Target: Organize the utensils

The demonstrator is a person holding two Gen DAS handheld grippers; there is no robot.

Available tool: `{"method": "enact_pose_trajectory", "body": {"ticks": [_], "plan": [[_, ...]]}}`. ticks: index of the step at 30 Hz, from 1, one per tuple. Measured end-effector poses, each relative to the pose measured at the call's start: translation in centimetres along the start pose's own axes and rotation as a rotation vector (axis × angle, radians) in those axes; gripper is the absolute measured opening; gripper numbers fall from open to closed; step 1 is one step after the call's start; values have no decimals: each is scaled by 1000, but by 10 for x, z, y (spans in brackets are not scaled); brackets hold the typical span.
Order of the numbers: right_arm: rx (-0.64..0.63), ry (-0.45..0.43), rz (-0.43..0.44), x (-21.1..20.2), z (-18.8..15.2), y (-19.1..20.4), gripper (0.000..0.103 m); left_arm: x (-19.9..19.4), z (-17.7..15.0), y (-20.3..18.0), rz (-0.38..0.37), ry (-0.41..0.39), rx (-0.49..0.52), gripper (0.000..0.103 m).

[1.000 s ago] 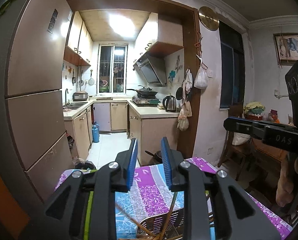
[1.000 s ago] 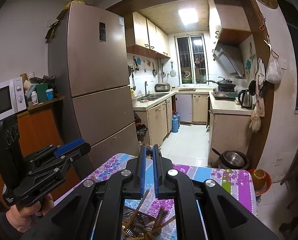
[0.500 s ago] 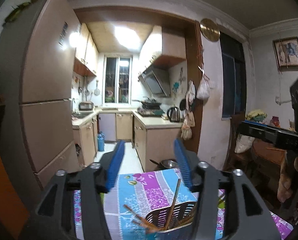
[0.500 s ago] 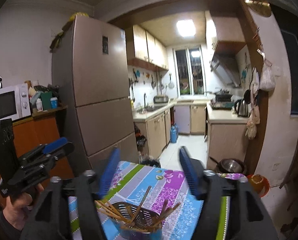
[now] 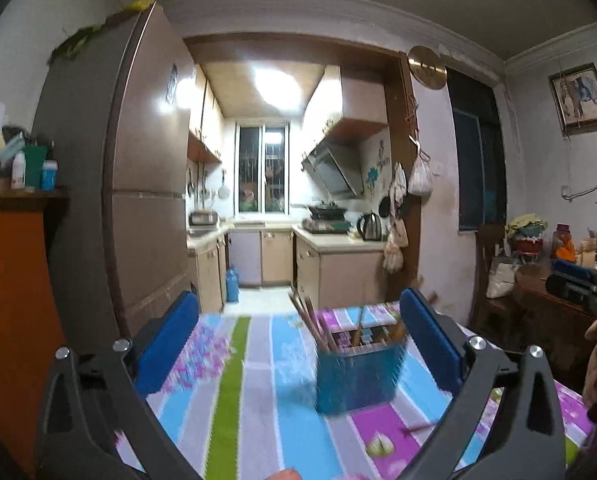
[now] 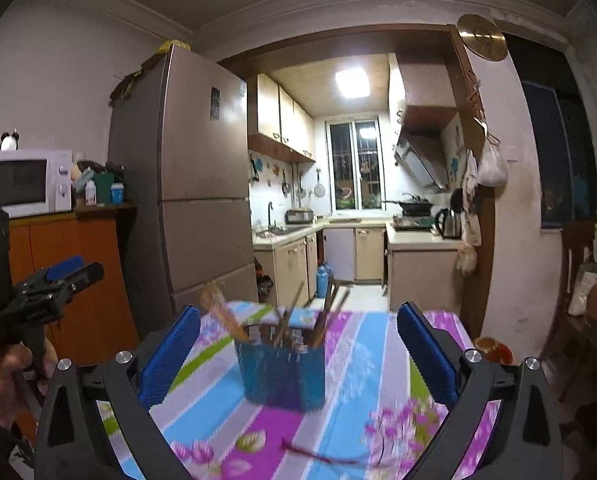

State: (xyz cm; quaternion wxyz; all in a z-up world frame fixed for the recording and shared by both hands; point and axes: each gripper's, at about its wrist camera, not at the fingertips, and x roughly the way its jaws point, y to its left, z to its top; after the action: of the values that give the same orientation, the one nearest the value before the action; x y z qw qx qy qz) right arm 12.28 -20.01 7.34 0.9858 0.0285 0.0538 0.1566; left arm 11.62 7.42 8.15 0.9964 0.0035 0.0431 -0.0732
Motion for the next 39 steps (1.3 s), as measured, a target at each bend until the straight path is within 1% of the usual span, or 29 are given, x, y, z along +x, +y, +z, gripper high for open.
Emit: {"method": "enact_pose_trajectory", "body": {"ticks": [3, 6, 8, 11, 12, 16, 27, 35, 39], "plan": [[1, 30, -14, -14, -24, 14, 98, -10, -18, -6, -1, 32, -14, 97], [4, 49, -15, -27, -44, 26, 98, -21, -38, -8, -24, 60, -32, 97], [3, 62, -17, -32, -53, 32, 98, -29, -50, -9, -24, 74, -31, 97], [19, 64, -19, -37, -60, 39, 98, -34, -60, -16, 5, 95, -17, 97], [20, 64, -19, -37, -61, 42, 98, -35, -60, -18, -7, 96, -11, 97], [9, 59, -19, -44, -65, 49, 98, -43, -61, -25, -13, 82, 0, 97], [3, 45, -26, -64, -75, 58, 98, -71, -84, -40, -7, 73, 24, 97], [2, -2, -28, -105, -93, 71, 98, -101, -94, -45, -15, 40, 39, 97], [5, -10, -31, -123, -104, 78, 98, -117, -99, -50, -25, 25, 43, 97]]}}
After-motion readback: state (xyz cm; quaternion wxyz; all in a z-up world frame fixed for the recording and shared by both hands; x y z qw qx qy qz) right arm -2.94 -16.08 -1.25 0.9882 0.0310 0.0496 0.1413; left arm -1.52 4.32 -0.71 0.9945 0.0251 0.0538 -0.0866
